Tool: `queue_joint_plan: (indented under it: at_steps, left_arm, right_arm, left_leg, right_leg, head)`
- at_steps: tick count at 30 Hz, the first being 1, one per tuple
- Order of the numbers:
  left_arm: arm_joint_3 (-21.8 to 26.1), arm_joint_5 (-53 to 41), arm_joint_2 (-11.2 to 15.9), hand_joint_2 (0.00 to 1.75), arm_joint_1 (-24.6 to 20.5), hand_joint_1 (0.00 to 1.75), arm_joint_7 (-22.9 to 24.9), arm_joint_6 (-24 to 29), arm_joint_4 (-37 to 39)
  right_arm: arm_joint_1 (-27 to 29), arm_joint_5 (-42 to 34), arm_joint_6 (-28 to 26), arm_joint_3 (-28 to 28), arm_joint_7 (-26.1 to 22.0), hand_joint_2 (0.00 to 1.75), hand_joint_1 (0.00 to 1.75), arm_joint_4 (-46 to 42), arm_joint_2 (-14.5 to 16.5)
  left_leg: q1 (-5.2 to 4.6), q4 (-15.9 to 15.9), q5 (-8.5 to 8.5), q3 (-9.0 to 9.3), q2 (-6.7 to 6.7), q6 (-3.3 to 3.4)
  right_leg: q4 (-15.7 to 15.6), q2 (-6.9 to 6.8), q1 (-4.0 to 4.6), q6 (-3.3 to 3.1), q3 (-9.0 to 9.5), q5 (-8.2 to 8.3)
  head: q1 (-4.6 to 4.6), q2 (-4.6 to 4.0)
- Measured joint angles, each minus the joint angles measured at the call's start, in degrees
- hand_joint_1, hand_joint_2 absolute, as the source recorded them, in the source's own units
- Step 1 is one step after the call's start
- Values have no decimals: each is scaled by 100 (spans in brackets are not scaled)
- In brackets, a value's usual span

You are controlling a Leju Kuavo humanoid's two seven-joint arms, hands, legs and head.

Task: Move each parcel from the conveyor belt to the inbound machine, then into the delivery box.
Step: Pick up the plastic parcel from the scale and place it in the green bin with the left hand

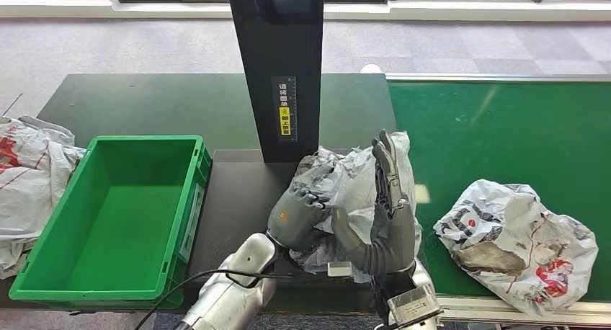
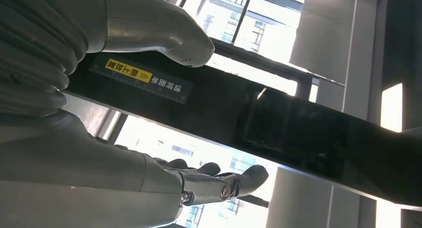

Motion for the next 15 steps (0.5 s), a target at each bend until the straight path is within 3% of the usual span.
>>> queue_joint_plan:
  at_steps: [6,15]
  left_arm:
    - [719,445,41,175,264,175,-629,0,-1098]
    - [1036,551,83,175,408,175,-746,0,-1760]
  right_arm:
    - [110,62,-5,-1,0,175,0,-51,47]
    - [155,61,-11,-2,0,175,0,-103,79]
  left_leg:
    - [2,0,3,1,-1,-2]
    - [1,0,2,-2,-2,-2]
  right_leg:
    - [2,-1,1,0,1,0]
    - [1,-2,-2,0,2,0]
  head:
    - [2,0]
    - [0,0]
